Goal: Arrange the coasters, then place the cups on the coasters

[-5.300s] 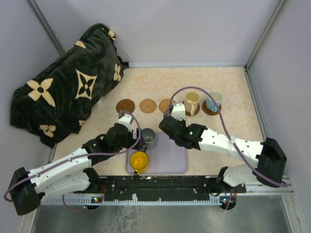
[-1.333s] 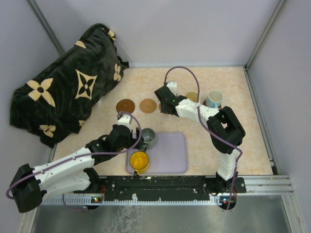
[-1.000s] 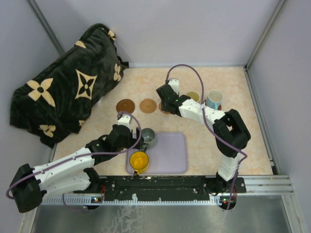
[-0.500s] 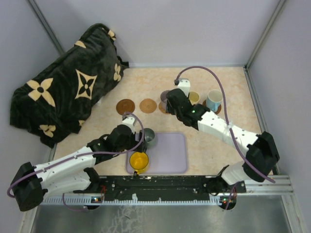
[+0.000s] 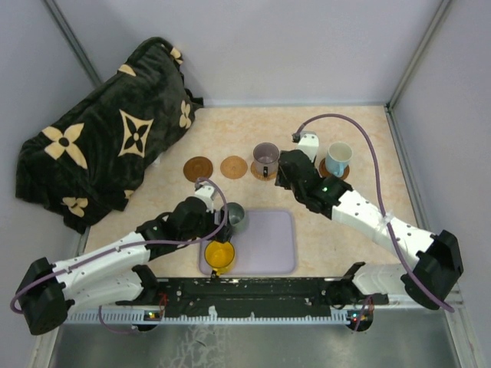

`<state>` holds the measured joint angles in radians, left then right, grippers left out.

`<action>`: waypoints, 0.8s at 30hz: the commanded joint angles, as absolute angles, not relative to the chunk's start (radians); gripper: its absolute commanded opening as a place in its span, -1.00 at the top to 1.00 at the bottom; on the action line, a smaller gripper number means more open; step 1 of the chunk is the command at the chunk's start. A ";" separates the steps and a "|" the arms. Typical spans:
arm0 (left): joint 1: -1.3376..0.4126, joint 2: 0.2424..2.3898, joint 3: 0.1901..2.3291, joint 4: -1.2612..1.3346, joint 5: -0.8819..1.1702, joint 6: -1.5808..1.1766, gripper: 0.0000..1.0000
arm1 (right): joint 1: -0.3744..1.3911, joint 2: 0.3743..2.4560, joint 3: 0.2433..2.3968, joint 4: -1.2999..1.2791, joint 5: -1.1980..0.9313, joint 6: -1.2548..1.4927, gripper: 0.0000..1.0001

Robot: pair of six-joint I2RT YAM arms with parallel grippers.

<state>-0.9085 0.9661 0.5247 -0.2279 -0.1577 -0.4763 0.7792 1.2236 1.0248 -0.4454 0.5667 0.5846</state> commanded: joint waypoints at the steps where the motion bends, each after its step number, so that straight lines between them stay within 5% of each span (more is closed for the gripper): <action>1: -0.915 0.999 0.526 -0.201 -0.108 -0.489 -0.82 | 0.792 1.167 1.010 -0.444 0.593 0.606 0.00; 14: -0.916 1.045 0.511 -0.149 -0.082 -0.491 -0.74 | 0.858 1.122 0.961 -0.482 0.590 0.644 0.05; 24: -0.918 1.139 0.521 -0.120 -0.080 -0.490 -0.15 | 0.880 1.104 0.929 -0.484 0.579 0.671 0.02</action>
<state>-0.9085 1.1179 0.5201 -0.1535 -0.0917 -0.4923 0.8673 1.1461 0.9241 -0.5056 0.5674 0.6479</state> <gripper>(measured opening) 0.637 0.486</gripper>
